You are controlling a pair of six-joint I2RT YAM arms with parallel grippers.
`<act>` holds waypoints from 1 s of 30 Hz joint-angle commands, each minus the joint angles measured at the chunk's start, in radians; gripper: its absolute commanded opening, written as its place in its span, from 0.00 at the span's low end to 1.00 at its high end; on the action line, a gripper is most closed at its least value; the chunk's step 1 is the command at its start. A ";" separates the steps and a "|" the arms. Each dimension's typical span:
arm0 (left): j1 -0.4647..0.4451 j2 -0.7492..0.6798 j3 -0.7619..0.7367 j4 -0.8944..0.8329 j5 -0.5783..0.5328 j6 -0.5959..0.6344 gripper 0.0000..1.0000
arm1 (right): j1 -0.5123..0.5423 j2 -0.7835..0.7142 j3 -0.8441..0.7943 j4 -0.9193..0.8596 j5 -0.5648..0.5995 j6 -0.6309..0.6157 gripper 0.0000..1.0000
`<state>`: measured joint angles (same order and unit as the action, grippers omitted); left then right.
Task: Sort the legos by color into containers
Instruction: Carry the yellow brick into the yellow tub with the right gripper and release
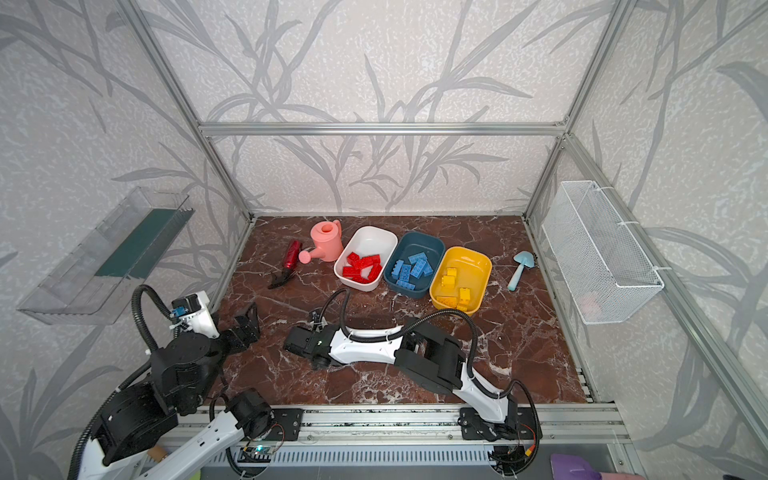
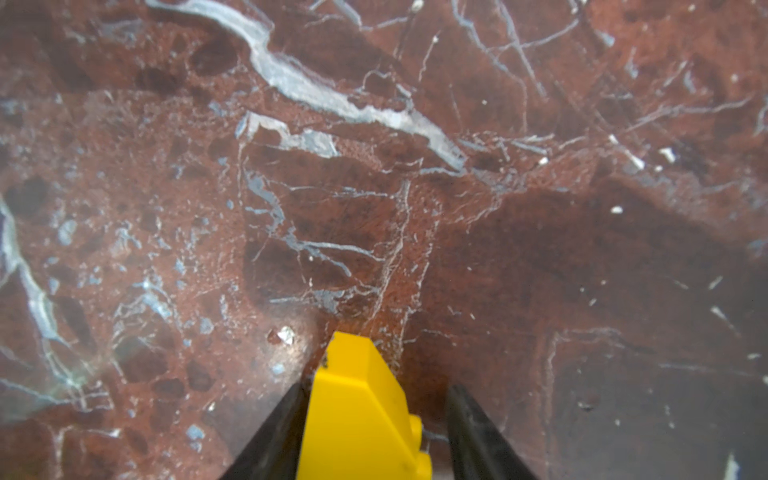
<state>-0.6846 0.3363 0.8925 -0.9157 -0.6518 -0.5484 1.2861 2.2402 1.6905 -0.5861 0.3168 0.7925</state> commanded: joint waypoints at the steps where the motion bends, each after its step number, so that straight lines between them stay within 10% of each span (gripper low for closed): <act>1: 0.003 0.004 -0.013 -0.021 -0.011 -0.001 0.92 | -0.007 0.024 0.020 -0.007 0.018 -0.004 0.48; 20: 0.003 0.178 -0.018 0.024 0.074 -0.047 0.91 | -0.085 -0.390 -0.293 0.118 0.050 -0.122 0.36; 30: 0.003 0.396 -0.045 0.173 0.163 -0.101 0.91 | -0.429 -0.880 -0.599 0.077 -0.065 -0.236 0.36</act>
<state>-0.6846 0.7074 0.8661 -0.8070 -0.5125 -0.6056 0.9375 1.4418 1.1442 -0.4683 0.2916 0.6090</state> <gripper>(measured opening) 0.912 0.360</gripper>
